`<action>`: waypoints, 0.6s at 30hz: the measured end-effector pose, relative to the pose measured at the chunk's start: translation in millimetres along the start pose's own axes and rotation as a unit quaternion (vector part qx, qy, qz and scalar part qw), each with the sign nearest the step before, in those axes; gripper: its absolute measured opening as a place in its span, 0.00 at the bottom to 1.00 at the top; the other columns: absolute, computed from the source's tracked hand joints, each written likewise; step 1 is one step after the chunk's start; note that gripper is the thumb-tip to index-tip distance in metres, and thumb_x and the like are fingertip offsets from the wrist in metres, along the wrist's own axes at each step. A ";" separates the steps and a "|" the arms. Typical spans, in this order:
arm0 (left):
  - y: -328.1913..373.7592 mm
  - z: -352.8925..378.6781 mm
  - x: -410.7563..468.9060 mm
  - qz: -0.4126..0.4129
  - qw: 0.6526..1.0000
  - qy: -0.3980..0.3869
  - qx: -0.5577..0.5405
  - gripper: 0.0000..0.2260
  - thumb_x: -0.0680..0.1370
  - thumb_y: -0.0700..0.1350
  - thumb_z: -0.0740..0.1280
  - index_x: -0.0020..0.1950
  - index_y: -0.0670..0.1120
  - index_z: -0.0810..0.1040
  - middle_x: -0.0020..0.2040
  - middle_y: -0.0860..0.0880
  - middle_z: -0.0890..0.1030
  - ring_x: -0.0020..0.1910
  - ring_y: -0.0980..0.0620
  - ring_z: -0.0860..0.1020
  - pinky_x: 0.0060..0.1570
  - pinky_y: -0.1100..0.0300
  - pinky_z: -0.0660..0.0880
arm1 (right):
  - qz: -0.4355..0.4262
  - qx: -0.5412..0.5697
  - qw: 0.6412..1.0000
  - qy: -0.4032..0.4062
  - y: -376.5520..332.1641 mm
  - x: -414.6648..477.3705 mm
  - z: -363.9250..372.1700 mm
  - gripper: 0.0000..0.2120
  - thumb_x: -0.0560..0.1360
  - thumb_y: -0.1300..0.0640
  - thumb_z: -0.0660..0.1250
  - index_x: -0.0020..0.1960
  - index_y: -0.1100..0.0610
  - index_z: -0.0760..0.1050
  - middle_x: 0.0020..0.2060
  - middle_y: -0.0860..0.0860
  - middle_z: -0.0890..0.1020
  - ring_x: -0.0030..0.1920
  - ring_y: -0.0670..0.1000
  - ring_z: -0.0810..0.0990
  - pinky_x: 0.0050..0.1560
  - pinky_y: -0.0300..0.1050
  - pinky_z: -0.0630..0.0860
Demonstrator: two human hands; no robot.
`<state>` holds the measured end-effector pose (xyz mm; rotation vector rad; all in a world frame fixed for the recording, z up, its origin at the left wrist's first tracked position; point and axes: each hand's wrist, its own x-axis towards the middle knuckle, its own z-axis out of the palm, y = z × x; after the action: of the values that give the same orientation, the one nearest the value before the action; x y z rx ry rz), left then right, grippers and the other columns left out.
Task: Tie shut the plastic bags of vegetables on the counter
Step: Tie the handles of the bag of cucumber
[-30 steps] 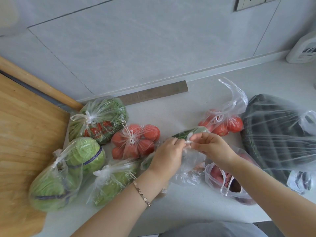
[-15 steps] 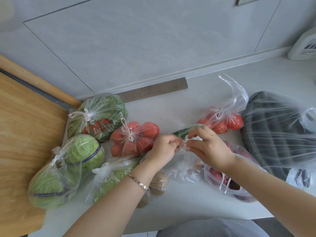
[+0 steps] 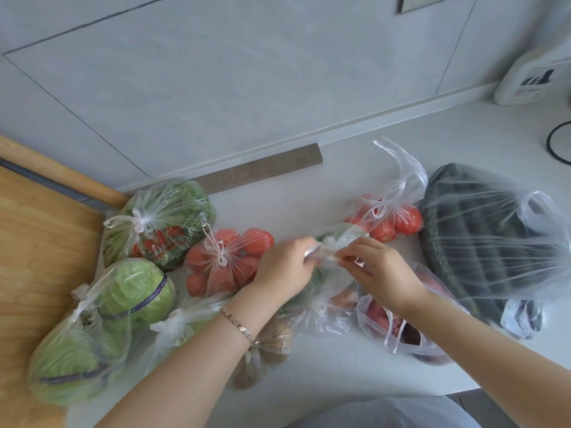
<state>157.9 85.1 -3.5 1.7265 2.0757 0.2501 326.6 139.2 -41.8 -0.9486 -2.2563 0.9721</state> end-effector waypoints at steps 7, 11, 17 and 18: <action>-10.3 -42.5 58.9 0.016 0.983 0.174 0.059 0.11 0.77 0.37 0.59 0.55 0.43 0.78 0.50 0.44 0.78 0.49 0.43 0.75 0.41 0.57 0.66 | 0.071 0.069 0.994 0.042 -4.5 2.5 -16.9 0.07 0.72 0.64 0.68 0.48 0.57 0.81 0.40 0.46 0.80 0.43 0.44 0.78 0.46 0.34 0.76; -29.2 -32.1 83.9 -0.014 0.991 0.110 0.068 0.15 0.71 0.30 0.57 0.51 0.42 0.78 0.47 0.41 0.76 0.49 0.41 0.73 0.39 0.56 0.63 | 0.103 0.069 0.992 0.032 -1.6 -3.5 -18.4 0.07 0.72 0.64 0.68 0.47 0.56 0.81 0.38 0.41 0.77 0.42 0.38 0.76 0.43 0.31 0.74; -35.7 -9.5 85.2 -0.074 0.990 0.078 0.093 0.23 0.74 0.33 0.60 0.68 0.46 0.67 0.65 0.40 0.70 0.63 0.40 0.69 0.61 0.50 0.65 | 0.129 0.032 0.991 -0.002 9.5 -16.9 -31.6 0.06 0.73 0.61 0.67 0.47 0.55 0.81 0.39 0.39 0.78 0.41 0.37 0.76 0.43 0.27 0.70; -26.6 -4.6 79.2 -0.062 0.989 0.081 0.106 0.23 0.75 0.34 0.62 0.69 0.47 0.65 0.67 0.41 0.67 0.66 0.41 0.67 0.64 0.50 0.63 | 0.138 0.018 0.990 0.000 12.4 -19.6 -36.0 0.06 0.73 0.61 0.67 0.47 0.55 0.81 0.40 0.42 0.79 0.41 0.39 0.77 0.43 0.29 0.71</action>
<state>121.5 156.8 -26.4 1.7366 2.3937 0.1386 367.9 145.6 -32.4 -1.2680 -2.1368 1.1248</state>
